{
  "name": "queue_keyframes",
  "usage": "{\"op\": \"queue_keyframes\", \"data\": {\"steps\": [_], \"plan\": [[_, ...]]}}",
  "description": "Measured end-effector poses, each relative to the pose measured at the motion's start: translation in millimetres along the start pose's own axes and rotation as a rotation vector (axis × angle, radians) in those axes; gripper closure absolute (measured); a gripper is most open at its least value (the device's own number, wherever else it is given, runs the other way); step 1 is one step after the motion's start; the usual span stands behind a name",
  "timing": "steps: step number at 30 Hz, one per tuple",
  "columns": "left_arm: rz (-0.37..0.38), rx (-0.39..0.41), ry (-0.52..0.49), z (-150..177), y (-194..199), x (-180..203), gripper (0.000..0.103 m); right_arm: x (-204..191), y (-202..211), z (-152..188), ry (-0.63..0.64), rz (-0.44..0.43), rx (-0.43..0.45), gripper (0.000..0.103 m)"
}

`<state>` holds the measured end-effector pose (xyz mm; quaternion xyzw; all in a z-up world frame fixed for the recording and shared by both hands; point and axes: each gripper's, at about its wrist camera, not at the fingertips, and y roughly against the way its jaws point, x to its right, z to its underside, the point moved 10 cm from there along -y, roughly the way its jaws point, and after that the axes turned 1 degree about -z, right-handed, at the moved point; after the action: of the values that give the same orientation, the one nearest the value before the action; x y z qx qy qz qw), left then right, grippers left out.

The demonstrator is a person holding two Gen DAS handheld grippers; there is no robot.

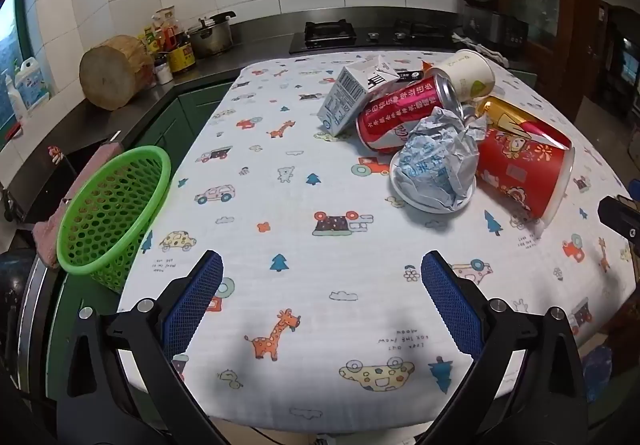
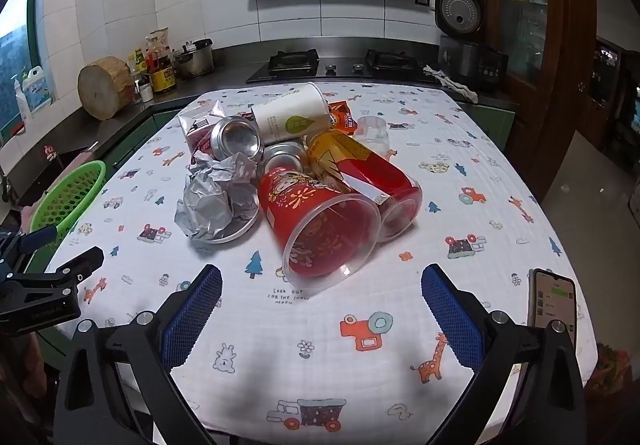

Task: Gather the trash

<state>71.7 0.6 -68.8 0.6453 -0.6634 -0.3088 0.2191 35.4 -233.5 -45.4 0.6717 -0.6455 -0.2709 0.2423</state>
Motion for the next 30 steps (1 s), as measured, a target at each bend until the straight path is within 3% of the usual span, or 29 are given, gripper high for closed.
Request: {"op": "queue_keyframes", "data": {"steps": [30], "plan": [[-0.057,0.019,0.095,2,11,-26,0.005,-24,4,-8,0.065,-0.049,0.034,0.006]]}}
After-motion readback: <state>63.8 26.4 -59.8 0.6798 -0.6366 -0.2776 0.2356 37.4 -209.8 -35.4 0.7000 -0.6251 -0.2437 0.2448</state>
